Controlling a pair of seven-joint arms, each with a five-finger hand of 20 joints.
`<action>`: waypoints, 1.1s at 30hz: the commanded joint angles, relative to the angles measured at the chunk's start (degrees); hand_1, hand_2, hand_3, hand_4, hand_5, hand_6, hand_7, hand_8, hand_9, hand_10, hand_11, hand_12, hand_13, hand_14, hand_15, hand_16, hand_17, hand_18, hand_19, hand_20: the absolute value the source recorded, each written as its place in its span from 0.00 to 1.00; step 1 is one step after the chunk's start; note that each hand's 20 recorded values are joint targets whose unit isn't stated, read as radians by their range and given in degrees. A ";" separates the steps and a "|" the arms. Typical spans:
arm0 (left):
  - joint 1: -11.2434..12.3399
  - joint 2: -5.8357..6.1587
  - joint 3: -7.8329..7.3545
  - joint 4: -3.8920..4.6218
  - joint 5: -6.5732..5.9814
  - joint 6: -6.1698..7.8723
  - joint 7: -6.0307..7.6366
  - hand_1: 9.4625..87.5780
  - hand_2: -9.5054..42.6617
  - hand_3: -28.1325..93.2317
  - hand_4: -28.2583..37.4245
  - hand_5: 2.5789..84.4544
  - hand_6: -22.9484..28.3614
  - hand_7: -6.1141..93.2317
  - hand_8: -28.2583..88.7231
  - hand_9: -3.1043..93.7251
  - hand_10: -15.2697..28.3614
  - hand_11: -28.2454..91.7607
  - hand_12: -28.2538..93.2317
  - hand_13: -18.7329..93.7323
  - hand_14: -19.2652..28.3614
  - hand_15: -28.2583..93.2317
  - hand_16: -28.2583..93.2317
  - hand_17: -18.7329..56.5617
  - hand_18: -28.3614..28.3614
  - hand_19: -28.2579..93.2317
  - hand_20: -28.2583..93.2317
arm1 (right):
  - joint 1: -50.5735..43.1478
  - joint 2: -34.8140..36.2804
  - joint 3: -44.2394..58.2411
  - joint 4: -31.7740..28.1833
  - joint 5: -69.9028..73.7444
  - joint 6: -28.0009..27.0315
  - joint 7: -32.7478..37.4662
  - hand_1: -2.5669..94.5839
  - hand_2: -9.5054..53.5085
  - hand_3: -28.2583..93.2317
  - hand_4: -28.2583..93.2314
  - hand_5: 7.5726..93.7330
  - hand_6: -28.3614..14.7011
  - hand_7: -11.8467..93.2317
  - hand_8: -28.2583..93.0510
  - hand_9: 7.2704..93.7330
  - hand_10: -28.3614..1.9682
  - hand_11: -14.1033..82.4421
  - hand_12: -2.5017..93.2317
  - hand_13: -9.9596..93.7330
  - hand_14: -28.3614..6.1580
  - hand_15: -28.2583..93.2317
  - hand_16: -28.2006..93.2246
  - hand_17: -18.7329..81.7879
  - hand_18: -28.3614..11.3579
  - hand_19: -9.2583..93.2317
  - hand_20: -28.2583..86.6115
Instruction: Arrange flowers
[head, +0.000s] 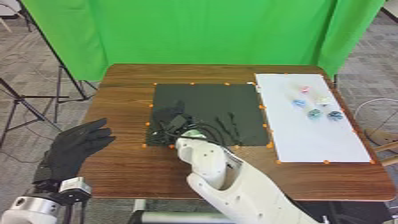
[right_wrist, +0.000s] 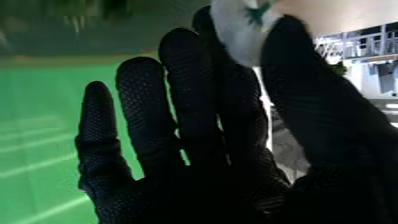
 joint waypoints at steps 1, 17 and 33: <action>0.14 0.53 0.35 0.20 -0.63 0.57 -0.26 0.24 0.36 0.87 0.25 0.49 0.74 0.17 0.18 0.44 0.89 0.49 0.32 0.44 1.00 0.69 0.13 0.12 0.91 0.72 0.35 | -1.40 -1.61 0.72 -0.27 1.34 -0.78 1.56 0.35 0.01 0.86 0.00 0.73 0.68 0.35 0.11 0.63 0.46 0.71 0.29 0.54 0.31 0.88 0.42 0.24 0.00 0.75 0.53; 0.53 1.53 0.17 0.07 -1.03 0.90 0.35 0.25 0.39 0.84 0.29 0.46 0.76 0.14 0.20 0.41 0.91 0.47 0.32 0.44 1.00 0.67 0.13 0.12 0.92 0.72 0.34 | 0.04 -1.33 1.65 -0.96 -2.50 -15.30 0.86 0.33 0.00 0.87 0.00 0.63 0.63 0.33 0.11 0.48 0.21 0.73 0.30 0.42 0.10 0.91 0.40 0.19 0.00 0.70 0.57; 3.75 1.66 -1.36 -1.21 -1.58 2.68 2.36 0.24 0.37 0.85 0.29 0.44 0.75 0.16 0.19 0.37 0.88 0.50 0.31 0.41 1.00 0.67 0.14 0.12 0.91 0.72 0.34 | 3.83 1.57 -1.12 -1.53 -4.15 -18.44 1.24 0.29 0.00 0.88 0.00 0.59 0.62 0.33 0.11 0.38 0.05 0.73 0.31 0.33 0.00 0.93 0.39 0.15 0.00 0.67 0.61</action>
